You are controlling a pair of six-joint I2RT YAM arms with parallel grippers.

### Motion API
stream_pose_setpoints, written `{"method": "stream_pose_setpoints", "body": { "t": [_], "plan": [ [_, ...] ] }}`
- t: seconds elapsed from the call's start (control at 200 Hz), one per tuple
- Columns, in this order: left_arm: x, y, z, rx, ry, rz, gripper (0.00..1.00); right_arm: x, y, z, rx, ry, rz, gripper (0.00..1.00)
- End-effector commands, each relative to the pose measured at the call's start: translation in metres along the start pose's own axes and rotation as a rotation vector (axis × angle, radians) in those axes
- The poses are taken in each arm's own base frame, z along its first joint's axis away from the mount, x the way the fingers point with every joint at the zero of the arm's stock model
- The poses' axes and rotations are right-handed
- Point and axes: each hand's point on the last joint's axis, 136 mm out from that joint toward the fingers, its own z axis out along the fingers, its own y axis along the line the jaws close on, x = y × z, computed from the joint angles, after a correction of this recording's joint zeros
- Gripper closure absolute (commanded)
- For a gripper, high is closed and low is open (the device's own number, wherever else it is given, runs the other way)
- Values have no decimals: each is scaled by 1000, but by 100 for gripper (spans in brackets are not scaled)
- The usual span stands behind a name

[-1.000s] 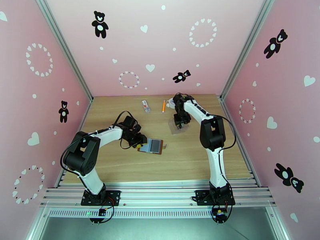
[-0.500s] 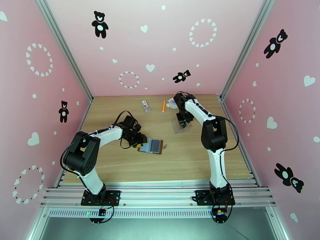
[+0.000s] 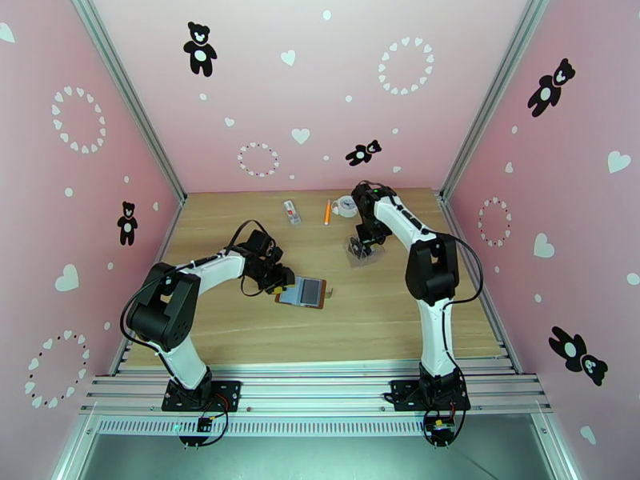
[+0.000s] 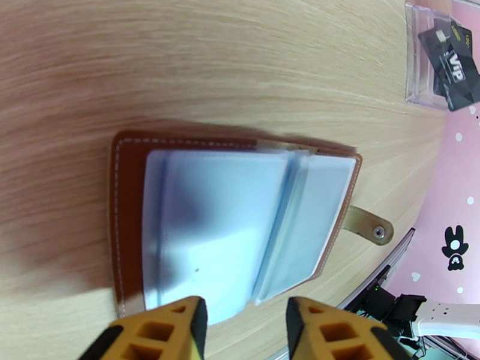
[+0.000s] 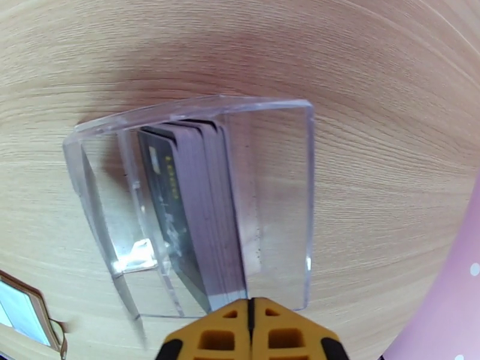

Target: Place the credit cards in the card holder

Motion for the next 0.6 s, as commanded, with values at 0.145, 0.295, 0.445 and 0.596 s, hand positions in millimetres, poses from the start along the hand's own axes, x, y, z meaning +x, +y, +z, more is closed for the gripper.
{"method": "stream_pose_setpoints", "body": {
  "t": [0.145, 0.295, 0.445, 0.596],
  "plan": [
    [-4, -2, -2, 4, -8, 6, 59, -14, 13, -39, -133, -108, 31, 65],
    [-5, -2, -3, 4, -8, 11, 59, -24, 30, -49, -233, -157, 31, 56],
    [-3, -1, -3, 3, -10, 8, 59, -17, 53, -36, -323, -82, 13, 59],
    [-1, 1, -2, 6, -11, -1, 59, -12, 52, -17, -268, -31, 15, 63]
  ]
}}
